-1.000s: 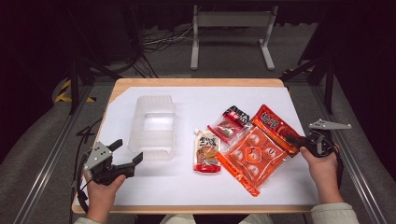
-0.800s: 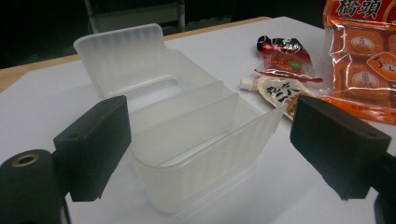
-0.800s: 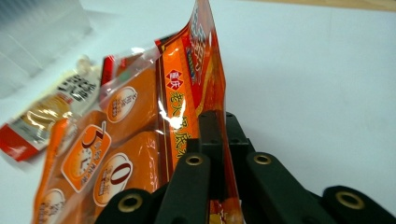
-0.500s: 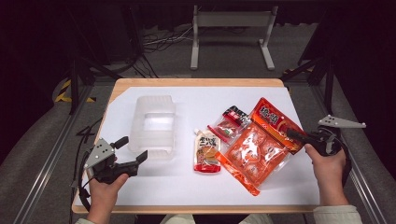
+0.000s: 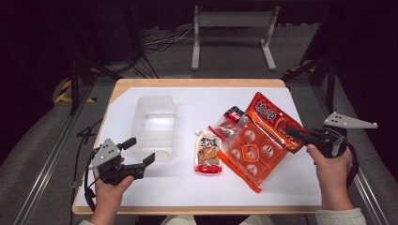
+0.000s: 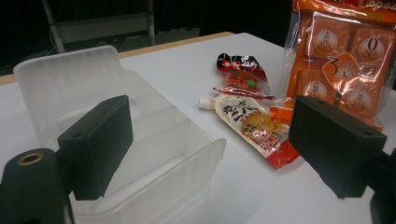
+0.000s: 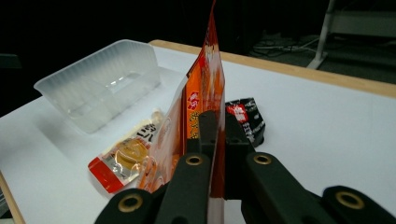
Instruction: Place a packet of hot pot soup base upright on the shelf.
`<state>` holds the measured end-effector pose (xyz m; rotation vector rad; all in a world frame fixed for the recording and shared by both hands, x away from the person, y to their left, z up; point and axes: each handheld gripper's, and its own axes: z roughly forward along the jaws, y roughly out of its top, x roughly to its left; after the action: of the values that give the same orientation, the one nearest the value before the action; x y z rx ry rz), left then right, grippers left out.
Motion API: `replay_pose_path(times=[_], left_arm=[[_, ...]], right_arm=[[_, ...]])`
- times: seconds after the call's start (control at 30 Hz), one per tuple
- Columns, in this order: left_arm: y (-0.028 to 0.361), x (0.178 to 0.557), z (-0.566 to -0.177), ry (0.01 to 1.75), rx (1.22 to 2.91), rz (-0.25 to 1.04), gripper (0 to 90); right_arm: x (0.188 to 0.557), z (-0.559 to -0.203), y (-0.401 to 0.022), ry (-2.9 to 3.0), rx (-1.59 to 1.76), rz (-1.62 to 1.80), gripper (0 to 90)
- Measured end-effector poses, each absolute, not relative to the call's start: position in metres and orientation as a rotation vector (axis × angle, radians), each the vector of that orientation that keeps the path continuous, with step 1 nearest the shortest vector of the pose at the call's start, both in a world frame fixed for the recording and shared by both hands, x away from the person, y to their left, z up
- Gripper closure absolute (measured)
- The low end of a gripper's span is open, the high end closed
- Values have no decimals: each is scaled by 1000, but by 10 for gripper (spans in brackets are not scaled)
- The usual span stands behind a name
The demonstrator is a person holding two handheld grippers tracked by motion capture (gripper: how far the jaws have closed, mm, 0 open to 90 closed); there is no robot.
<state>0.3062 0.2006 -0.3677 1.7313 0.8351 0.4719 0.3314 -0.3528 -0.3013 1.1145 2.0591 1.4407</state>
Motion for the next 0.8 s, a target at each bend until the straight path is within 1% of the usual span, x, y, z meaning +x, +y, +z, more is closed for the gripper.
replay_pose_path(times=[0.17, 0.47, 0.8], left_arm=[[200, 304, -364, 823, 1735, 499, 136], [199, 305, -365, 814, 1722, 484, 123], [192, 308, -365, 796, 1727, 497, 131]], right_arm=[[328, -293, -346, 2060, 1069, 1466, 900], [321, -278, -334, 2092, 991, 1494, 900], [320, -268, -323, 2149, 927, 1539, 900]])
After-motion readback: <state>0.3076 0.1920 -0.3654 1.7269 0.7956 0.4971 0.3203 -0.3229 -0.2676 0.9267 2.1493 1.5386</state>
